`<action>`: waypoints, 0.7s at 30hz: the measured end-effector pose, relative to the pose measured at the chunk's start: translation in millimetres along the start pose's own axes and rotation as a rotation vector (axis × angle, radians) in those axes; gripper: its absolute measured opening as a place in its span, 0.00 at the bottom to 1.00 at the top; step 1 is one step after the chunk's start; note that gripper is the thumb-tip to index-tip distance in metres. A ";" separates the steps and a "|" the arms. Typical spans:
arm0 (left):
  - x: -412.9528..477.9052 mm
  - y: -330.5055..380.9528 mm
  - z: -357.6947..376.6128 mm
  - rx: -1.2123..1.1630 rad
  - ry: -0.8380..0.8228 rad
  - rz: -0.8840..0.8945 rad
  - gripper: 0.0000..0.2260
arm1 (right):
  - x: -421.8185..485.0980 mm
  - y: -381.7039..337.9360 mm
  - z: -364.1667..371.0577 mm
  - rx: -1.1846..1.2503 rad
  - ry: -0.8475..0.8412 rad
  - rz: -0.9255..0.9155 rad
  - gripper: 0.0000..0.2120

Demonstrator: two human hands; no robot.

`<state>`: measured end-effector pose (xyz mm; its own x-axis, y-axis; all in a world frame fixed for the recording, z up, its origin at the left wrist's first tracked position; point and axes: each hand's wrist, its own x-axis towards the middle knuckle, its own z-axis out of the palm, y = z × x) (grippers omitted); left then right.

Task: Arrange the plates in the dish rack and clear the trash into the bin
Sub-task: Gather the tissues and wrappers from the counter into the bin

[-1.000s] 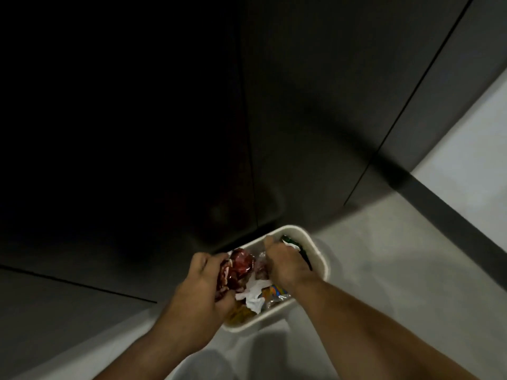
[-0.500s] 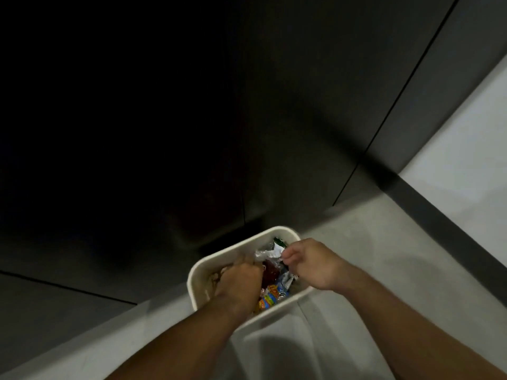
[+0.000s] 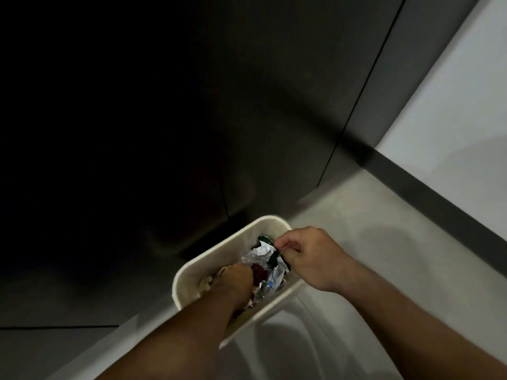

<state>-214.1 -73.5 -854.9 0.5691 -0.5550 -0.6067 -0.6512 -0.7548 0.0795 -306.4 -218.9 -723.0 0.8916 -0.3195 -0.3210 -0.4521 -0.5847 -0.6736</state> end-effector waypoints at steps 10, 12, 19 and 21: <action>-10.0 -12.4 -11.7 -0.258 -0.100 0.076 0.13 | -10.4 -9.6 12.4 0.068 0.023 -0.009 0.13; -22.4 -16.5 -25.0 -0.300 -0.099 0.098 0.13 | -13.4 -13.6 7.6 0.072 0.050 -0.011 0.12; -117.2 -15.6 -89.7 -0.399 -0.019 0.181 0.11 | -46.0 -44.6 -28.3 0.032 0.090 0.009 0.14; -148.2 -16.8 -115.8 -0.342 0.076 0.214 0.14 | -62.3 -63.4 -45.7 -0.020 0.086 -0.010 0.14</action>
<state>-229.3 -19.1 -674.7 0.4822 -0.7269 -0.4889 -0.5622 -0.6848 0.4636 -334.5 -196.0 -629.9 0.8909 -0.3758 -0.2552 -0.4442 -0.6029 -0.6627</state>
